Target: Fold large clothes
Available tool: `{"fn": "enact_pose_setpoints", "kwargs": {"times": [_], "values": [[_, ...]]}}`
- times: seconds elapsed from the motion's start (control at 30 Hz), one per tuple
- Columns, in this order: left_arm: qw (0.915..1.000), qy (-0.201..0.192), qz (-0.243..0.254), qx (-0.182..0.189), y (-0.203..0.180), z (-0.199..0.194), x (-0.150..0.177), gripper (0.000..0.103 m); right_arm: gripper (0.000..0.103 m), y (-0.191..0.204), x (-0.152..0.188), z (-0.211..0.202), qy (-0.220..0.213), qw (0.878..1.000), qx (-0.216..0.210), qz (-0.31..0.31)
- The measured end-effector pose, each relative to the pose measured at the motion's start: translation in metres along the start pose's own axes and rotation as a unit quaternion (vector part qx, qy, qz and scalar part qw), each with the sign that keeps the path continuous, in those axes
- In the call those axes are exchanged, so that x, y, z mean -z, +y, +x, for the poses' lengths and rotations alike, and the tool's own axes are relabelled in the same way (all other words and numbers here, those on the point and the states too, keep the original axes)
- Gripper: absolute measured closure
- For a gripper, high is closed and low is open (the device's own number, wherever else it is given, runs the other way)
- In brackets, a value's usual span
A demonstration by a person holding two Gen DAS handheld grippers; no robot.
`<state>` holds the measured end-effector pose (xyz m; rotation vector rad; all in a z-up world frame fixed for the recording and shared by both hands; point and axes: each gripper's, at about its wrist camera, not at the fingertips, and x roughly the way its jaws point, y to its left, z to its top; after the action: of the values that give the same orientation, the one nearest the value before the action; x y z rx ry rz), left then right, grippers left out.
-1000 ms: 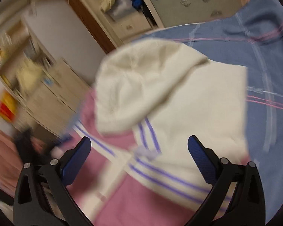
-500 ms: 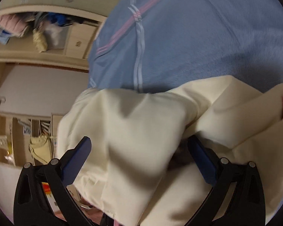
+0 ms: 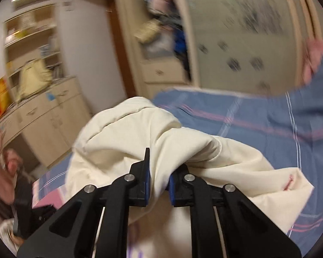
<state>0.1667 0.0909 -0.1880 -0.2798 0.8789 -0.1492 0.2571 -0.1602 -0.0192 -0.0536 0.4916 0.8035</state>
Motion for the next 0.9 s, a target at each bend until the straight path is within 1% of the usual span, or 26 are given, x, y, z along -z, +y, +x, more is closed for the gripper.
{"fn": "enact_pose_setpoints", "kwargs": {"times": [0.07,0.1,0.17,0.2,0.23,0.27,0.33,0.43,0.47,0.5,0.53,0.57,0.6,0.63,0.67,0.77,0.83,0.9], "values": [[0.9998,0.008,-0.021,0.001,0.018,-0.017,0.018,0.008,0.093,0.04,0.009,-0.034,-0.015,0.998,-0.045,-0.045],[0.9993,0.017,-0.032,0.007,0.027,-0.021,0.026,0.008,0.093,0.053,0.015,-0.045,-0.017,0.996,-0.053,-0.063],[0.9978,0.031,-0.053,0.026,0.038,-0.033,0.044,0.008,0.094,0.08,0.026,-0.062,-0.015,0.993,-0.052,-0.101],[0.9974,0.032,-0.056,0.031,0.042,-0.042,0.054,0.008,0.094,0.09,0.03,-0.069,-0.011,0.992,-0.053,-0.111],[0.9976,0.029,-0.054,0.033,0.043,-0.05,0.061,0.008,0.094,0.093,0.031,-0.069,-0.005,0.992,-0.055,-0.113],[0.9978,0.026,-0.05,0.033,0.044,-0.057,0.067,0.008,0.094,0.095,0.032,-0.07,0.006,0.992,-0.055,-0.109],[0.9983,0.02,-0.045,0.032,0.046,-0.07,0.076,0.008,0.093,0.085,0.032,-0.066,0.024,0.995,-0.062,-0.077],[0.9991,0.009,-0.04,0.013,0.05,-0.088,0.081,0.007,0.093,0.074,0.027,-0.064,0.02,0.997,-0.076,-0.019],[0.9991,0.005,-0.039,0.015,0.05,-0.095,0.083,0.005,0.091,0.066,0.028,-0.066,0.026,0.997,-0.07,0.001],[0.9989,0.006,-0.041,0.025,0.054,-0.106,0.089,0.005,0.08,0.066,0.026,-0.068,0.027,0.998,-0.06,0.015],[0.9985,0.008,-0.042,0.034,0.055,-0.108,0.088,0.005,0.049,0.062,0.025,-0.072,0.024,0.998,-0.054,0.032],[0.9985,0.007,-0.042,0.035,0.056,-0.109,0.087,0.005,0.011,0.058,0.025,-0.077,0.018,0.997,-0.053,0.052],[0.9987,0.002,-0.039,0.032,0.054,-0.113,0.092,0.005,0.003,0.055,0.025,-0.081,0.011,0.996,-0.058,0.063],[0.9989,-0.006,-0.036,0.03,0.052,-0.115,0.089,0.005,0.002,0.052,0.024,-0.082,0.01,0.995,-0.072,0.074],[0.9987,-0.016,-0.036,0.033,0.052,-0.116,0.083,0.005,0.002,0.048,0.024,-0.081,0.02,0.992,-0.084,0.087],[0.9962,-0.045,-0.059,0.045,0.048,-0.116,0.062,0.005,0.002,0.031,0.022,-0.065,0.047,0.984,-0.098,0.143],[0.9936,-0.073,-0.072,0.049,0.044,-0.115,0.039,0.005,0.002,0.019,0.02,-0.05,0.065,0.975,-0.102,0.185],[0.9903,-0.099,-0.076,0.06,0.032,-0.106,0.011,0.005,0.002,-0.002,0.017,-0.034,0.082,0.967,-0.087,0.223]]}}
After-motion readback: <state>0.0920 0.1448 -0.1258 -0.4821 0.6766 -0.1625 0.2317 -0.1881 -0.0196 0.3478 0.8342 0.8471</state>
